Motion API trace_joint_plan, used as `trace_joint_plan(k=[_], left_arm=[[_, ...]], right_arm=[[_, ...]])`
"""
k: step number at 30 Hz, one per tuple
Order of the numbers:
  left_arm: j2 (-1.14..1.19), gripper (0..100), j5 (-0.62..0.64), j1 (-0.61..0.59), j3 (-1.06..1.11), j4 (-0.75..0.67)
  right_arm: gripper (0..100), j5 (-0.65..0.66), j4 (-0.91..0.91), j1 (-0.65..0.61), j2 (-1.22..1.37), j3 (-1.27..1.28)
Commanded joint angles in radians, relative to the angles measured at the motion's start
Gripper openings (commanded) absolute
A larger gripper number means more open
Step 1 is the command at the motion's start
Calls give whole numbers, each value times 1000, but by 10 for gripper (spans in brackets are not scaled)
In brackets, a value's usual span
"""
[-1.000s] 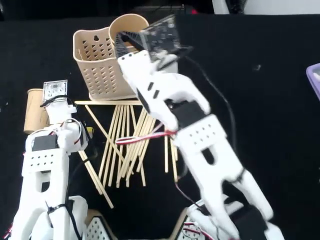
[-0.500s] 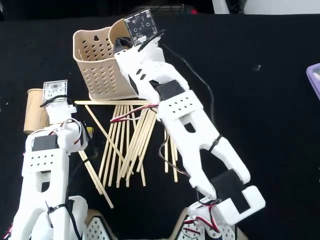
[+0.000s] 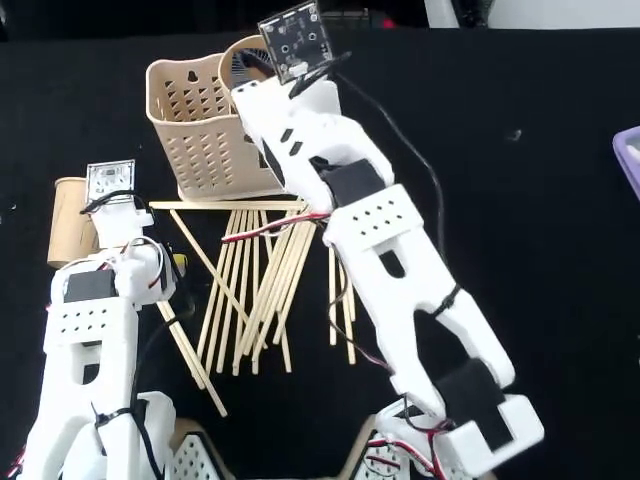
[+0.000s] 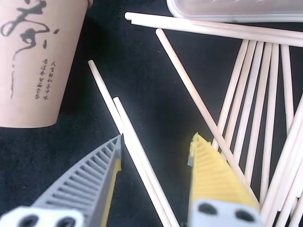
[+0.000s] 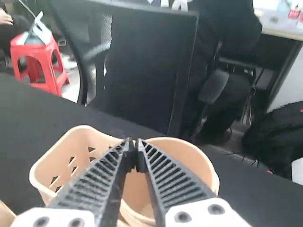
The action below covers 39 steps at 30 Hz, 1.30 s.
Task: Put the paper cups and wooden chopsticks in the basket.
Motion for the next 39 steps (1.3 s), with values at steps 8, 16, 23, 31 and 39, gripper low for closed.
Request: trace_joint_plan(k=[8,16,23,31,39], left_arm=[[-21,231,-8,8,-8,-3],[-21,231,-8,8,-8,-3],[-21,231,-8,8,-10,-3],[-23,234,2,-104,-76,6],[-9,236,2,-260,-332,144]], right_arm=[[11,12,-17,18,-53,156],[11,12,-6,18,-156,-76],[12,12,348,18,-334,-176],[119,29,962,126,-498,-140],[173,75,887,318,-519,371]])
